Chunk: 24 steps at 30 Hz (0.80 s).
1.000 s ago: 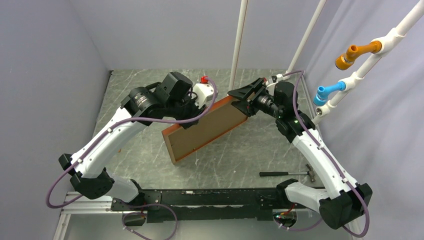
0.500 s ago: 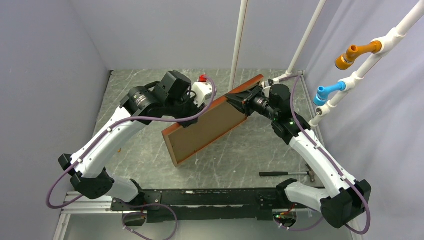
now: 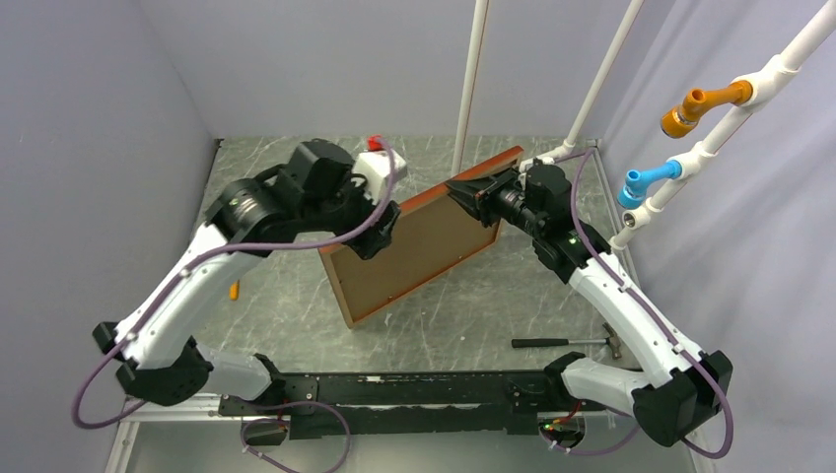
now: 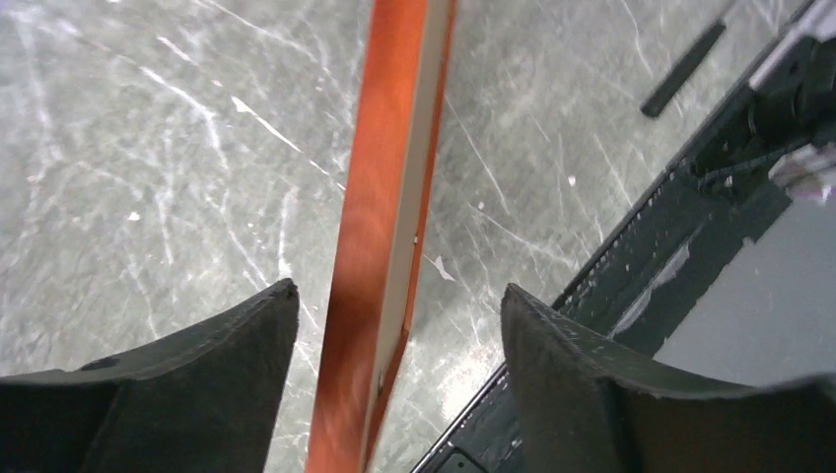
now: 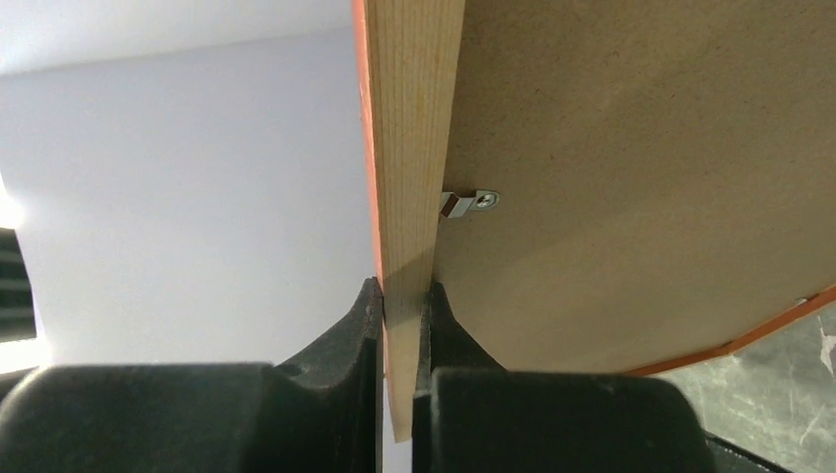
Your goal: Take the photo out of the frame
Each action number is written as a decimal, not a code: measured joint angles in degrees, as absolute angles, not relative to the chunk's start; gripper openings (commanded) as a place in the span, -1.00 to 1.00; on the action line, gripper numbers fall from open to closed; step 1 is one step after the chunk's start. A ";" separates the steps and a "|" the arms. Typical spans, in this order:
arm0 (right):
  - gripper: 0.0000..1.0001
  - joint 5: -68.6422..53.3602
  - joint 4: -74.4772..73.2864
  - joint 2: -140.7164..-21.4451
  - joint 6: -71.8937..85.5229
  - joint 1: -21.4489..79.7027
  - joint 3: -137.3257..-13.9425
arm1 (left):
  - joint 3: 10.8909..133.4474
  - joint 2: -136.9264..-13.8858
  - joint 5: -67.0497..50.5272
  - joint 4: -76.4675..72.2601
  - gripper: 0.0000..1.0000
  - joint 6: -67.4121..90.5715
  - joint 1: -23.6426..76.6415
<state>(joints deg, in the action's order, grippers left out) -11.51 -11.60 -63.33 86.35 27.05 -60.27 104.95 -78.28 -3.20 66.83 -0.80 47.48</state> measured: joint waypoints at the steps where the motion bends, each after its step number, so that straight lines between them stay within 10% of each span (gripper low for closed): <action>1: -1.00 -10.70 -12.49 -63.53 86.59 27.09 -60.88 | 104.95 -77.21 -2.55 66.63 0.69 -0.23 47.44; 18: -1.00 -5.50 -17.65 -70.65 88.40 27.53 -68.69 | 70.78 -42.68 17.58 48.23 0.95 10.63 46.72; 24: -1.00 -3.88 -19.18 -74.50 89.10 27.59 -72.31 | 65.39 -47.00 17.89 42.87 0.61 11.49 42.39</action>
